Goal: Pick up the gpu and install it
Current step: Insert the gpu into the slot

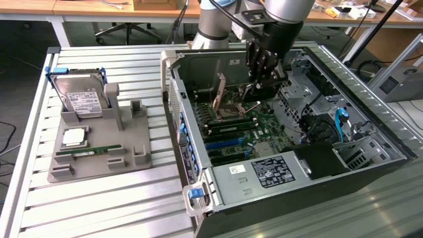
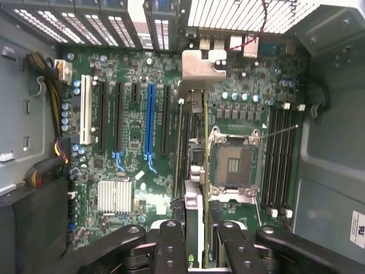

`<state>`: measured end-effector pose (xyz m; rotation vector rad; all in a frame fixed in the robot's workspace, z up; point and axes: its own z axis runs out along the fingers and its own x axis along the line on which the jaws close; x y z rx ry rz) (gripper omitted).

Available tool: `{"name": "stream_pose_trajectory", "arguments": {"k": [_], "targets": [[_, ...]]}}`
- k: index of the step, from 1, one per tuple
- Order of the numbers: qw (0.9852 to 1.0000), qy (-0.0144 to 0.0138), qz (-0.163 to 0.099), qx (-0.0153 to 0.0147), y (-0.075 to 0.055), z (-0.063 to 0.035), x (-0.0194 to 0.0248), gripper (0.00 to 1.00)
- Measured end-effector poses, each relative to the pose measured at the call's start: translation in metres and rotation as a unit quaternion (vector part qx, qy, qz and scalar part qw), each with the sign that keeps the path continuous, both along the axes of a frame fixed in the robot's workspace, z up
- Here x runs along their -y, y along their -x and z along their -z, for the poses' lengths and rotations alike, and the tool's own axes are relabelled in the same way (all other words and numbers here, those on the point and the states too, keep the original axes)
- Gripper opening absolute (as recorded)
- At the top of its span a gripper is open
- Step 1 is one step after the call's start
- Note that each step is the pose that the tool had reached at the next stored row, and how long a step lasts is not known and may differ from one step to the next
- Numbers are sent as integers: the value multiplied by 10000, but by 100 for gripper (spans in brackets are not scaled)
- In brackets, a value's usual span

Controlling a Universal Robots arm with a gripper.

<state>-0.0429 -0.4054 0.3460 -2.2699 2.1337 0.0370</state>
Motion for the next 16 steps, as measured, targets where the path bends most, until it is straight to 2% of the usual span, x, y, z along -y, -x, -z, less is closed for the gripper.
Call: {"name": "stream_pose_trajectory", "arguments": {"k": [1, 2, 12, 16], "targets": [[10000, 0, 0, -56, 0, 2, 0, 27], [10000, 1, 0, -82, 0, 2, 0, 27], [10000, 0, 9, -86, 0, 6, 1, 27], [9999, 0, 106, -86, 0, 16, 4, 27]]}}
